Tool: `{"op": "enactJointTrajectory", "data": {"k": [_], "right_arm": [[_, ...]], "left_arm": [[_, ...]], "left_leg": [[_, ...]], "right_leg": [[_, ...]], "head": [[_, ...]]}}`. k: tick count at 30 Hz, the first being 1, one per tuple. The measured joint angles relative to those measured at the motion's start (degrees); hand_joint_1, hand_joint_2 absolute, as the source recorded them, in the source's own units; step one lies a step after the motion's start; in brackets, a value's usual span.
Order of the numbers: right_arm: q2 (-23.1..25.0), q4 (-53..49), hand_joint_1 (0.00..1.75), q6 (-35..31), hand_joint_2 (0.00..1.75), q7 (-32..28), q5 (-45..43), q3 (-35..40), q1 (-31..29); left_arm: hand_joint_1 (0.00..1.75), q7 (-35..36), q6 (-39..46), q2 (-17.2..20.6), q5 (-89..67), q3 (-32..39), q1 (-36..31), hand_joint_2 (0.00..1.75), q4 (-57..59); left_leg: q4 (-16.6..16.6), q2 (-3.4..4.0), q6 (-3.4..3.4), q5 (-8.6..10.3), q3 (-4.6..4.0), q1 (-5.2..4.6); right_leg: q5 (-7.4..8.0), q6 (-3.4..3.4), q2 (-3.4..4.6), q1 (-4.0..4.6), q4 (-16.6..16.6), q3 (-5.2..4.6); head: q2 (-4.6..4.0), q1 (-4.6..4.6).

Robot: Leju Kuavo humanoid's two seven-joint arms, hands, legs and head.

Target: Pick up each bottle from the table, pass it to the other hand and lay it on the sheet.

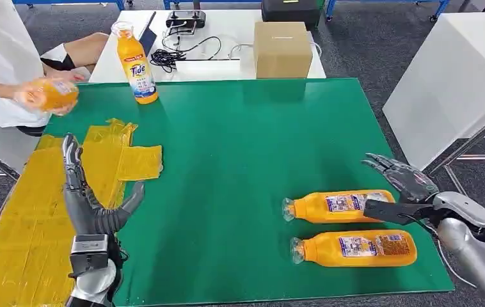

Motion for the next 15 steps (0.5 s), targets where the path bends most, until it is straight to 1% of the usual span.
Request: {"op": "enactJointTrajectory", "data": {"k": [3,5,9,12,15], "right_arm": [[-1.6,-1.7,0.00,0.8,1.75,-0.4,-2.1,-0.2,2.0],[-3.2,-4.0,0.00,1.9,1.75,-2.1,-5.4,-0.9,4.2],[-6.1,-9.3,0.00,2.4,1.75,-3.1,-9.7,-4.2,10.3],[-7.0,-11.6,0.00,2.9,1.75,-2.0,-8.4,-6.3,12.5],[-6.4,-11.4,0.00,3.1,1.75,-1.0,-4.8,-6.4,12.3]], "left_arm": [[0.00,0.0,0.2,0.2,0.4,-0.1,0.0,1.75,0.0],[0.00,0.0,0.4,0.4,0.5,-0.2,0.1,1.75,-0.1],[0.00,0.0,1.0,1.0,1.2,-0.5,0.3,1.75,-0.2],[0.00,0.0,1.0,1.3,1.3,-0.7,0.3,1.75,-0.3],[0.00,0.0,0.9,1.3,1.2,-0.9,0.3,1.75,-0.3]], "left_leg": [[0.0,-0.07,0.01,0.00,0.00,0.00],[0.0,-0.11,0.01,0.00,-0.03,-0.01],[0.0,-0.13,0.03,-0.04,-0.12,-0.01],[0.0,0.00,0.03,-0.05,-0.11,-0.01],[0.0,0.07,0.03,-0.04,-0.06,0.00]], "right_leg": [[0.00,0.00,-0.05,-0.01,0.0,0.01],[0.00,0.00,-0.07,-0.01,0.0,-0.02],[-0.02,0.01,-0.06,-0.01,0.0,-0.07],[-0.01,0.00,0.01,0.00,0.0,-0.09],[-0.01,0.00,0.10,0.01,0.0,-0.08]], "head": [[0.00,0.00],[0.00,0.00],[0.00,0.00],[0.00,0.02],[0.00,0.02]]}}
